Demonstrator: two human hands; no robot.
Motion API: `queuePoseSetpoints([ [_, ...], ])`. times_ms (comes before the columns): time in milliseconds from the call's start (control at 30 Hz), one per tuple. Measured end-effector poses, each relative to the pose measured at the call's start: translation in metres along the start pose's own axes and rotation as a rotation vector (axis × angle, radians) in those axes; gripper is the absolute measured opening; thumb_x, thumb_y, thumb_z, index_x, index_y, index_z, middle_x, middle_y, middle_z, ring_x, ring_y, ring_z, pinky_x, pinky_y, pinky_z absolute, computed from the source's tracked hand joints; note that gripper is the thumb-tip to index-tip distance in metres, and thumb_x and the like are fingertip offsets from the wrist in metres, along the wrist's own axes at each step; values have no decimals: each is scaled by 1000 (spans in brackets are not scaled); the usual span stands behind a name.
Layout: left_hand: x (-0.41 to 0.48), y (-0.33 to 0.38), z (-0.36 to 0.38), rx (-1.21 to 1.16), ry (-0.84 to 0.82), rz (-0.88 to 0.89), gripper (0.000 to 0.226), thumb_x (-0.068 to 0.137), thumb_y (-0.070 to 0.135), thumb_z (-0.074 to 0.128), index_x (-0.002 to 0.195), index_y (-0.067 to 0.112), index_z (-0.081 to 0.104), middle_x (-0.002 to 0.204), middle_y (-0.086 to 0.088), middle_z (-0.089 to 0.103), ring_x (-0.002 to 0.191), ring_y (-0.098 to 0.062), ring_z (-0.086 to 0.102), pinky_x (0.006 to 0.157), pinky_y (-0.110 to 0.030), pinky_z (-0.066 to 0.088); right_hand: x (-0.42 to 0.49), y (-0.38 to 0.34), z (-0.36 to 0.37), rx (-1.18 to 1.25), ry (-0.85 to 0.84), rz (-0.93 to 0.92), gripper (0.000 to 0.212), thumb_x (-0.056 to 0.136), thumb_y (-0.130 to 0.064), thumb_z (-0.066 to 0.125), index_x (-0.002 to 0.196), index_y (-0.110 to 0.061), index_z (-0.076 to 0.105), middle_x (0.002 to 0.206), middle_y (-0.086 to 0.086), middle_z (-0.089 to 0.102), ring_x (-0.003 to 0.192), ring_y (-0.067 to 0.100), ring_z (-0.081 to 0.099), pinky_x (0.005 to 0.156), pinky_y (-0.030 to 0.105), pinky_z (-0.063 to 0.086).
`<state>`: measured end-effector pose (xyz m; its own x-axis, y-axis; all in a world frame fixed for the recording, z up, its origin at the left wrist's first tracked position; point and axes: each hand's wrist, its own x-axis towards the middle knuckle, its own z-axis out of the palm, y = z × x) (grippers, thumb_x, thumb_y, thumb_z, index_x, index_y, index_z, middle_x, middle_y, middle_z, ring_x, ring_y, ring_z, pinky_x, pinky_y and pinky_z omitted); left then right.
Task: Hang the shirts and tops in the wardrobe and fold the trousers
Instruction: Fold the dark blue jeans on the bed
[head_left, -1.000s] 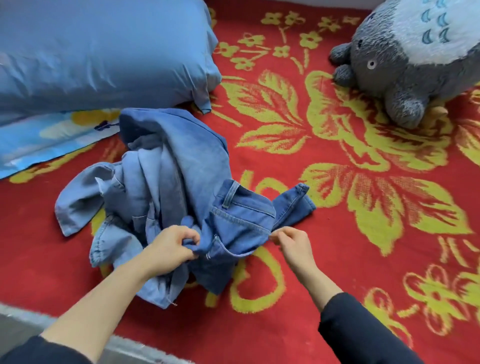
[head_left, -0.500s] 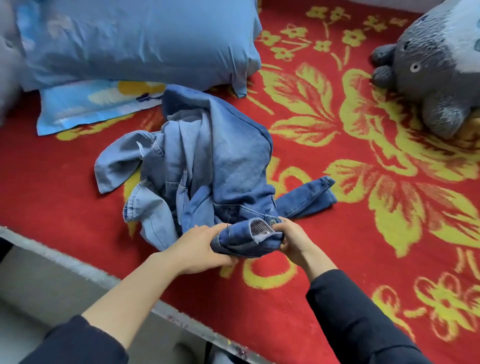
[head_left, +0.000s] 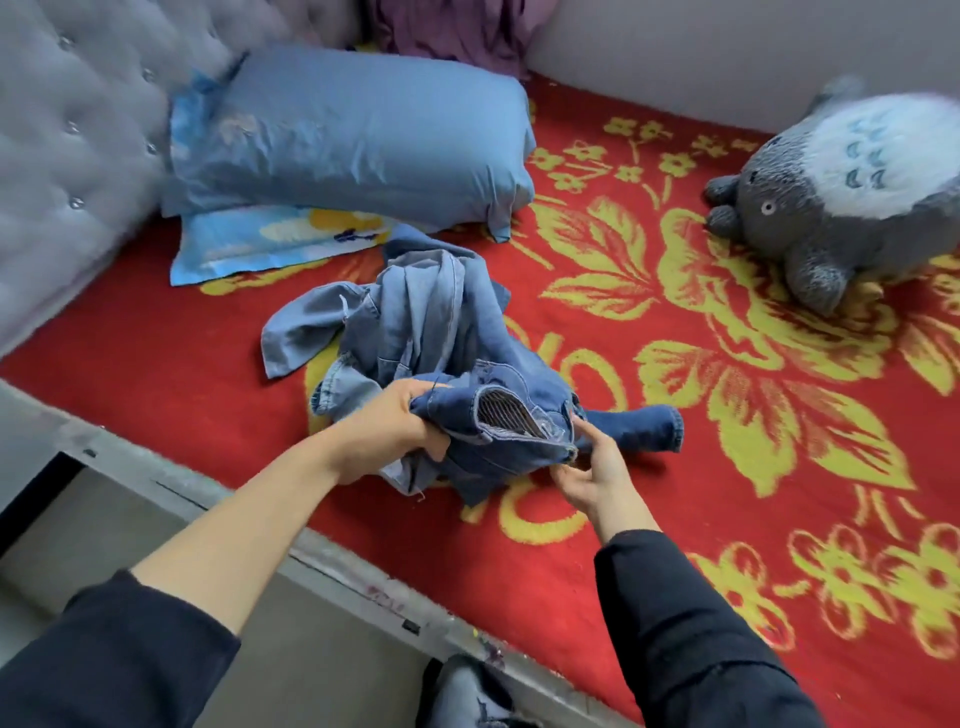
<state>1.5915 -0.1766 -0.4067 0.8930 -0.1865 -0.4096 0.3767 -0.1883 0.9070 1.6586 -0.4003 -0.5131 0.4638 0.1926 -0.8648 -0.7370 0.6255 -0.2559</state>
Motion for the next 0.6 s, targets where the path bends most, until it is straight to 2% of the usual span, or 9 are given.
queuePoseSetpoints([
  [67,-31,14,-4,-32,14,59,46,49,-10,52,84,13,70,77,0,64,72,-8,57,62,-20,47,-15,-2,8,11,55,-101,7,86,-3,54,83,-6,59,48,5,59,35,14,56,36,18,46],
  [100,-45,17,-7,-40,20,80,41,49,-11,52,78,14,69,70,5,62,66,-3,55,57,-15,45,-26,-6,14,22,38,-146,15,86,-1,52,74,-10,53,40,0,51,29,8,48,33,14,40],
  [167,-70,20,-13,-22,58,92,30,50,-9,56,80,-4,56,64,3,53,60,-2,50,51,-11,41,-55,-18,27,31,-15,-215,33,89,-1,46,61,-16,36,32,-6,35,23,3,32,28,10,24],
  [233,-90,25,-16,-11,135,113,43,53,-3,67,90,-13,48,75,-8,52,73,-11,53,58,-17,47,-95,-28,39,-14,-129,-296,37,91,-2,39,59,-18,30,31,-9,28,22,3,24,26,11,14],
  [333,-113,33,-12,-85,283,120,42,65,4,77,105,8,64,93,-7,69,92,-21,64,77,-37,55,-151,-38,45,-74,-251,-431,33,92,-2,37,63,-18,33,35,-9,31,24,3,25,27,13,16],
  [400,-121,49,-8,-145,378,109,38,79,5,72,114,13,63,109,-8,69,102,-23,64,86,-46,54,-189,-52,43,-60,-294,-538,30,93,-3,38,67,-18,37,38,-9,35,25,3,25,27,12,18],
  [467,-124,74,-3,-123,417,150,24,83,11,70,106,17,66,105,-6,69,100,-16,65,81,-39,57,-229,-72,41,-9,-345,-645,26,93,-4,36,71,-16,40,43,-7,39,27,3,27,28,12,22],
  [533,-124,106,2,137,505,270,10,79,22,75,86,20,68,86,-3,69,81,-6,67,68,-24,53,-268,-90,37,61,-369,-735,17,92,-6,40,78,-13,45,49,-5,42,32,4,31,32,12,28],
  [600,-123,144,12,486,661,359,26,79,37,74,81,11,70,88,-15,64,81,-27,64,69,-31,47,-307,-100,31,130,-401,-817,8,89,-6,46,84,-11,50,53,-2,46,38,7,37,40,14,37],
])
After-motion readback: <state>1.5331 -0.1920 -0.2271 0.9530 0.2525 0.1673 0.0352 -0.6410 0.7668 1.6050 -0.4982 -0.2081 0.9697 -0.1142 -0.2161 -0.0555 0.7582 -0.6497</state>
